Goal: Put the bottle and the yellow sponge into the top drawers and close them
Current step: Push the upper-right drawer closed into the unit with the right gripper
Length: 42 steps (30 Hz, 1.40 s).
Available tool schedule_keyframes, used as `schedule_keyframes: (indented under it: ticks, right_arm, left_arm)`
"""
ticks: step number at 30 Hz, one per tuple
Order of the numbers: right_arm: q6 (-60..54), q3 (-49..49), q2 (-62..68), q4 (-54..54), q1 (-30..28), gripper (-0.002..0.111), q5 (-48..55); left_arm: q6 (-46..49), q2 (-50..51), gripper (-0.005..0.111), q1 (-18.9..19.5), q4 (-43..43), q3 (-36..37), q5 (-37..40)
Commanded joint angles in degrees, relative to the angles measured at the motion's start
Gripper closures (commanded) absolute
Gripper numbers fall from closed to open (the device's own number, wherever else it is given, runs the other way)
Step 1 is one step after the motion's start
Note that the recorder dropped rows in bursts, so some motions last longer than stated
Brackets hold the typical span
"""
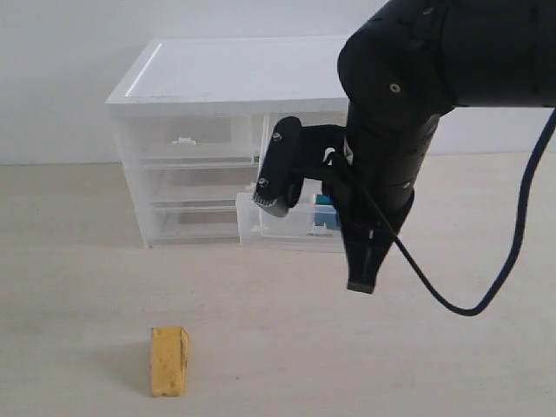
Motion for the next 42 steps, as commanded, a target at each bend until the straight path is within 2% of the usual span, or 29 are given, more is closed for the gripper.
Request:
schedule_keyframes:
  ticks: [1,8,11,13,19,22,29,34,42]
  right_arm:
    - [-3.77,-0.73,-2.47,-0.25,-0.75,0.108,2.90]
    - [0.32,-0.73,-3.61,-5.31,-0.75,0.108,0.00]
    - [11.54,-0.73,-2.74,-16.36,-0.75,0.108,-1.06]
    - [14.46,-0.73,-3.30,-18.92,-0.75,0.108,-0.81]
    - [14.25,-0.73,-6.79,-16.62,-0.75,0.108,-3.46]
    - [10.98,-0.73,-9.55,-11.79,-0.75,0.108,-4.77]
    - [9.15,-0.73,-9.67,-8.06,-0.75,0.108,-5.26]
    - [-6.19,-0.73,-8.16,5.71,-0.75,0.100,0.09]
    - [-5.58,-0.73,-1.94,1.69,-0.75,0.100,-6.16]
  left_arm:
    - [0.36,-0.15,0.103,0.22,-0.35,0.23,0.05]
    - [0.36,-0.15,0.103,0.22,-0.35,0.23,0.05]
    - [0.36,-0.15,0.103,0.22,-0.35,0.23,0.05]
    - [0.36,-0.15,0.103,0.22,-0.35,0.23,0.05]
    - [0.36,-0.15,0.103,0.22,-0.35,0.23,0.05]
    - [0.36,-0.15,0.103,0.22,-0.35,0.23,0.05]
    - [0.36,-0.15,0.103,0.22,-0.35,0.23,0.05]
    - [0.36,-0.15,0.103,0.22,-0.35,0.23,0.05]
    - [0.36,-0.15,0.103,0.22,-0.35,0.23,0.05]
